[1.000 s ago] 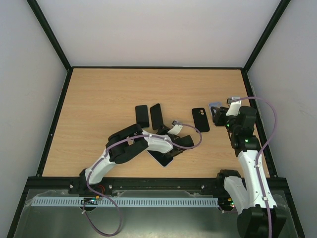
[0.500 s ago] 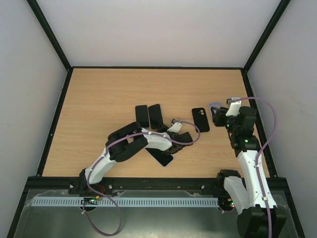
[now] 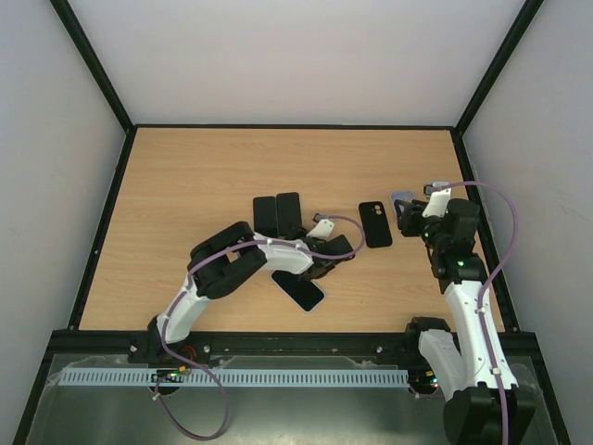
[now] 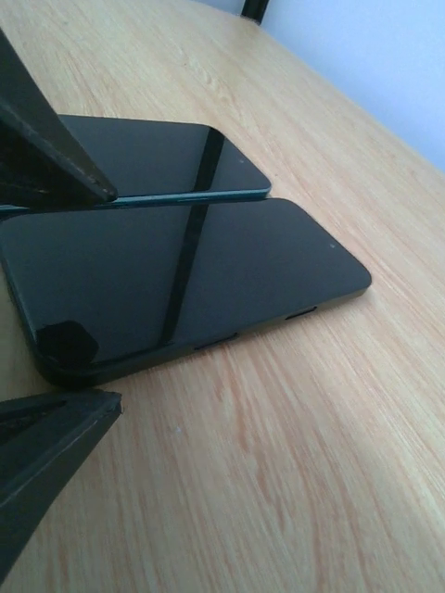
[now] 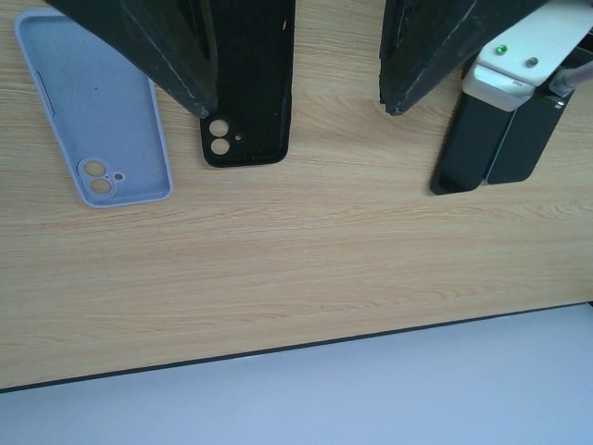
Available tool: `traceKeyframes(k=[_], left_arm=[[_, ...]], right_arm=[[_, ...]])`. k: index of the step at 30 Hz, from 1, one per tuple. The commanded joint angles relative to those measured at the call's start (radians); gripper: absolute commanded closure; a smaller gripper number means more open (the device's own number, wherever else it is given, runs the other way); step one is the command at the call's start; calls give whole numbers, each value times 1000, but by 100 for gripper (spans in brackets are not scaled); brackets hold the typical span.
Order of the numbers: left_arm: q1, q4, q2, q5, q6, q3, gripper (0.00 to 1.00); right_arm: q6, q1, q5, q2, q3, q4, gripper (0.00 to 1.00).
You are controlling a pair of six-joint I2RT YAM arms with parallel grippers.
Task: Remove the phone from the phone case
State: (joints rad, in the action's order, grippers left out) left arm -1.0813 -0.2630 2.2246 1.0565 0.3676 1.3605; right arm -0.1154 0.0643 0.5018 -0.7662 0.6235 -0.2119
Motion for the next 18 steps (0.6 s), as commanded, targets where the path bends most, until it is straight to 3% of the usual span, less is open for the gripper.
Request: traceKeyframes(k=[1, 5, 12, 15, 18], left_arm=[[-8, -35, -112, -136, 15, -67, 44], [-49, -56, -265, -197, 29, -104, 34], [-64, -153, -621, -362, 56, -135, 25], [-22, -190, -798, -426, 35, -138, 18], [84, -203, -930, -561, 8, -146, 11]], right_arm=[[12, 2, -8, 2, -9, 33, 52], [23, 2, -1, -7, -10, 34, 50], [77, 2, 75, -16, 20, 5, 45], [76, -3, 189, -22, 48, -18, 44], [61, -62, 198, -48, 69, -17, 44]])
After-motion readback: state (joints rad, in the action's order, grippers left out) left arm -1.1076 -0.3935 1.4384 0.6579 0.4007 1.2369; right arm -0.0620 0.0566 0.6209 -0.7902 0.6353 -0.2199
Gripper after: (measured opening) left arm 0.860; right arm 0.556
